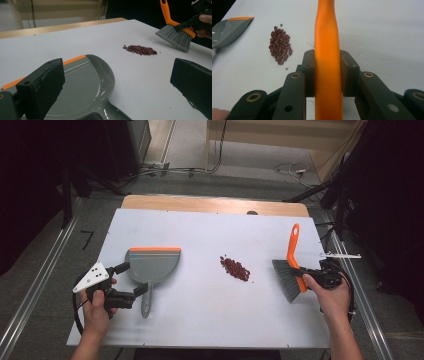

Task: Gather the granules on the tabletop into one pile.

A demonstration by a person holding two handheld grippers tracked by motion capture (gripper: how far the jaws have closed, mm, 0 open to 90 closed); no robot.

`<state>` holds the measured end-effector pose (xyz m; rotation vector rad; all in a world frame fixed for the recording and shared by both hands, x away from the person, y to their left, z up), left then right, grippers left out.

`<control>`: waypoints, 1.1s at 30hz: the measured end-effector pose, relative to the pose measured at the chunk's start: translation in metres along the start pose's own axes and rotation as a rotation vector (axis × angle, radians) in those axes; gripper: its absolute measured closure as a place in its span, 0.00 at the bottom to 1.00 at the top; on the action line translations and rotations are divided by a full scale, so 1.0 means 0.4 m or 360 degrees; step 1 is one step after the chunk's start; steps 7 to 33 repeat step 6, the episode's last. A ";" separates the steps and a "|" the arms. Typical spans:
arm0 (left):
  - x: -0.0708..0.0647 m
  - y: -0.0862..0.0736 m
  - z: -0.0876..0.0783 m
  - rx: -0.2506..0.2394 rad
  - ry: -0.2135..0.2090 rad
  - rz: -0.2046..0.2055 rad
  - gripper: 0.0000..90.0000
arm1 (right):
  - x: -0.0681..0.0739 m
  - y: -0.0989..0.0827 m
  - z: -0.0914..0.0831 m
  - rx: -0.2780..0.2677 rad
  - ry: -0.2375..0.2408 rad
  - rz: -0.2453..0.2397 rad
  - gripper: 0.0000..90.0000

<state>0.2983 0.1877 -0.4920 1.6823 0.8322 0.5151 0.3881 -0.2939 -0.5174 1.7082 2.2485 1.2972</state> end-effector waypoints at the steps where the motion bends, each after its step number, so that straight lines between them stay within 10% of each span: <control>1: -0.001 0.000 0.001 0.0001 -0.0003 -0.0002 0.00 | 0.000 0.001 0.000 -0.0002 -0.0004 -0.0002 0.76; 33: -0.002 -0.002 0.004 0.0008 0.0001 0.0004 0.00 | 0.002 0.002 -0.001 -0.0008 0.0011 0.0002 0.76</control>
Point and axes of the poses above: each handheld gripper's, and its own axes: z roughly forward along the jaws, y roughly out of its top, x roughly to its left, the point moved 10 cm from there along z, roughly forward along the jaws, and after that the axes turned 4 degrees about z, right-handed, at the moved point
